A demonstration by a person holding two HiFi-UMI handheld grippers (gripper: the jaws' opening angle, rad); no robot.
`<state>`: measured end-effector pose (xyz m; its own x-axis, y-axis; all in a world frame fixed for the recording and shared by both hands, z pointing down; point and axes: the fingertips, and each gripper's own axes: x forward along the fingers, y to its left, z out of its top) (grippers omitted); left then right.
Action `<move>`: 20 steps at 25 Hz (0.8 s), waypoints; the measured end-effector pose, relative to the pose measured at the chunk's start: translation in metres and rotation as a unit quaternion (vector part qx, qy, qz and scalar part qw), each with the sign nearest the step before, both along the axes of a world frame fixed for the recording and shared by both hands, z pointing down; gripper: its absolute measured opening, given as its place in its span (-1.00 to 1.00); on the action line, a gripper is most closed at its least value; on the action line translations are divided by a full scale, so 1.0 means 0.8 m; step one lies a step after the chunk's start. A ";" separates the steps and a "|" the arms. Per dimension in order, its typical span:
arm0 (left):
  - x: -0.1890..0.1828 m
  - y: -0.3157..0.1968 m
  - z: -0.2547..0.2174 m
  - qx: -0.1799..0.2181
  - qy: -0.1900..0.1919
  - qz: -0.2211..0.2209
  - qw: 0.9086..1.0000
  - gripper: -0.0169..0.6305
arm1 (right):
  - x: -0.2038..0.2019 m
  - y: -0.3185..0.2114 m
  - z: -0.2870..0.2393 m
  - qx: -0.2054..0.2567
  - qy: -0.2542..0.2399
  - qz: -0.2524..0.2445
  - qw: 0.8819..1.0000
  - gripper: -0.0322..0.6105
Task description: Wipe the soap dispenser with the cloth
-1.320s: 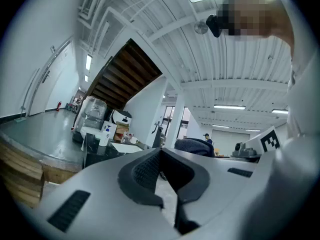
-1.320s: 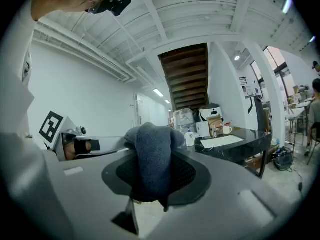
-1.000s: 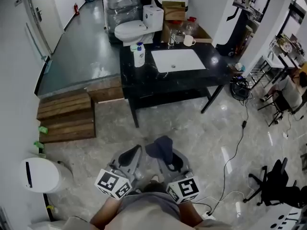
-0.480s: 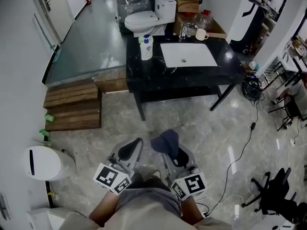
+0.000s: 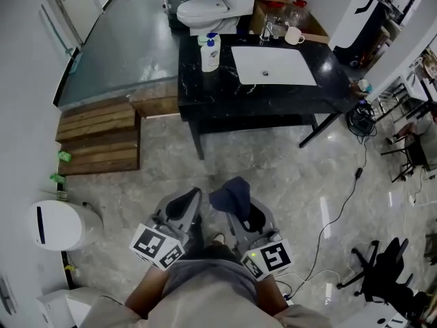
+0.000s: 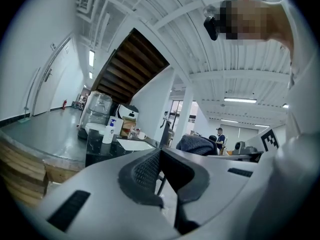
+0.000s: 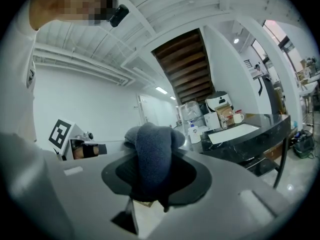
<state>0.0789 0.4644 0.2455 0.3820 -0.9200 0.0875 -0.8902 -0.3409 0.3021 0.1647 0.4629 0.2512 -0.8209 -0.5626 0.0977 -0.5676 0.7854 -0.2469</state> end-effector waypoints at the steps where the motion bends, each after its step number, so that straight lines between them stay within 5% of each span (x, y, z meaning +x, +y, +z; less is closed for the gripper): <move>1: -0.005 -0.007 -0.001 0.002 0.002 0.002 1.000 -0.93 | -0.006 -0.006 0.000 0.000 0.003 0.000 1.000 -0.52; 20: -0.162 -0.135 -0.010 0.019 0.044 -0.001 0.999 -0.93 | -0.168 -0.129 -0.012 0.012 0.043 -0.021 0.999 -0.51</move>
